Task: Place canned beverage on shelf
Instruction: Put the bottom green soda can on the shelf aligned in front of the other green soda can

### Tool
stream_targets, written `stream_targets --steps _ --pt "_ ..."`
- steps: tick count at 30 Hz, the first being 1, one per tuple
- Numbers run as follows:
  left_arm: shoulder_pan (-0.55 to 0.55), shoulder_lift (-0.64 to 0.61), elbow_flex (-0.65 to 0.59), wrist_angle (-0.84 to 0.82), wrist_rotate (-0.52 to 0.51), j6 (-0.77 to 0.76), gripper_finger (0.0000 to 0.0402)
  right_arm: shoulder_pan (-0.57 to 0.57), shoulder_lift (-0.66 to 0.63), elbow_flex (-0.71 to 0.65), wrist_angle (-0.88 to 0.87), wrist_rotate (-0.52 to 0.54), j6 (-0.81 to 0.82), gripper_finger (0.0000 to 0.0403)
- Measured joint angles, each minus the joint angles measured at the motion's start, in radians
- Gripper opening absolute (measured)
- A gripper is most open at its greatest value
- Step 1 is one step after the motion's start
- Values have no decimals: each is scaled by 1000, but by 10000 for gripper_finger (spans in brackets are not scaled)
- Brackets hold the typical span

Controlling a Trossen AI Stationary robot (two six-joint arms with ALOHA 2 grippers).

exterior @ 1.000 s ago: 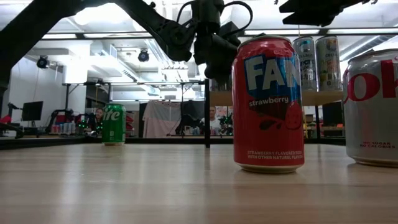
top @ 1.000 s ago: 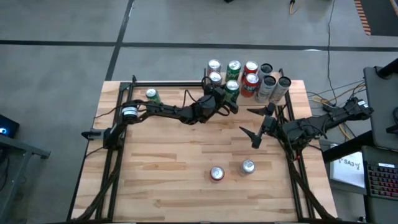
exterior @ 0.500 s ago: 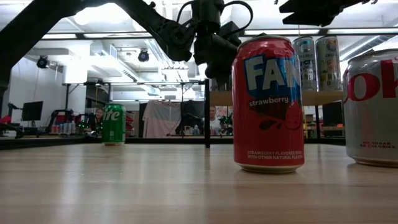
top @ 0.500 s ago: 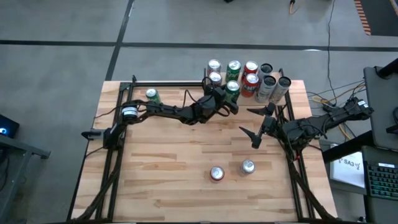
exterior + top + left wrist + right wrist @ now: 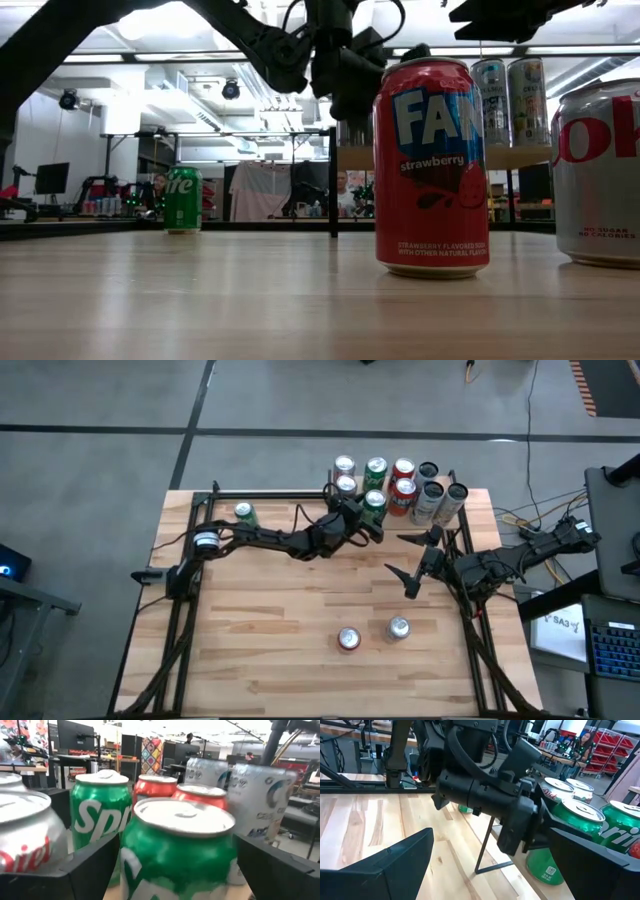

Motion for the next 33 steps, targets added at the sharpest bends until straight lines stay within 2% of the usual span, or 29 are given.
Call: stream_targets --steps 4,18,24,29,31,33 --pt "-16 -23 0 -12 -1 9 370 0 0 0 0 0 3 379" --pt "-45 -185 -1 -155 -34 267 371 0 0 0 0 1 4 379" --pt "-70 -326 -1 -432 -3 351 371 0 0 0 0 1 4 379" --pt "-80 -419 -3 -769 247 325 371 0 1 0 -1 1 48 379" --pt "-87 -431 -6 -847 220 274 368 0 1 0 -3 -5 64 379" --pt "-97 -438 -15 -932 134 263 361 -1 1 0 -6 -46 56 379"
